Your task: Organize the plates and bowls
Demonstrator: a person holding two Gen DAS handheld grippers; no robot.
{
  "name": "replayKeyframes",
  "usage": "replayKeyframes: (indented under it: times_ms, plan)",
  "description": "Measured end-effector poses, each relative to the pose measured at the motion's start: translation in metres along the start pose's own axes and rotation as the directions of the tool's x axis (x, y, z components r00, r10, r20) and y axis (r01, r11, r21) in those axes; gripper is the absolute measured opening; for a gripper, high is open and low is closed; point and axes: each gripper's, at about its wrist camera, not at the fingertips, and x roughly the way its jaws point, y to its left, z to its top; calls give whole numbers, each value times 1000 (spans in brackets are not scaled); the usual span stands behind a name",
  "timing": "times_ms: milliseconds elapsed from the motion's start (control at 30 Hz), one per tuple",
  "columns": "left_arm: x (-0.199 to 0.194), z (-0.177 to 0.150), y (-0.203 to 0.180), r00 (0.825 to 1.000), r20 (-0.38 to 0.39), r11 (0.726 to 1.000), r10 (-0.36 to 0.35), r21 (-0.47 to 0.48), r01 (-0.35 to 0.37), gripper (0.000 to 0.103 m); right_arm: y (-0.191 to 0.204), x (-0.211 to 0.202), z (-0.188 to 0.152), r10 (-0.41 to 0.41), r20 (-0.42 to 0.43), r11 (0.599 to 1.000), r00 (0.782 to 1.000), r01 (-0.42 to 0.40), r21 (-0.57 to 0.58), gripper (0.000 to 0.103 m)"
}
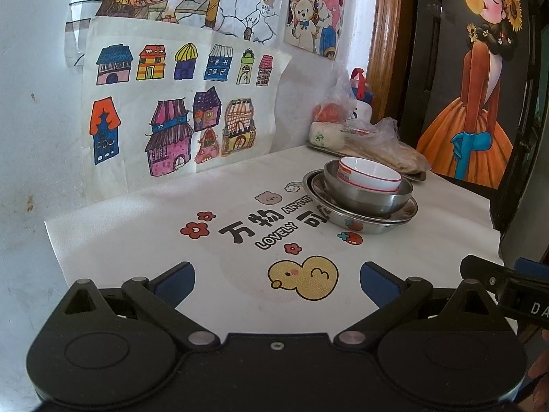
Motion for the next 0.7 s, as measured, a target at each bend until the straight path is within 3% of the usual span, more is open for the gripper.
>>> replayKeyframes:
  times_ms: [700]
  plan:
    - [2,0,1,1000,-3,1000,3,-3,-3,102,0,4,-2,5,-7,1000,1000,-5,2,103]
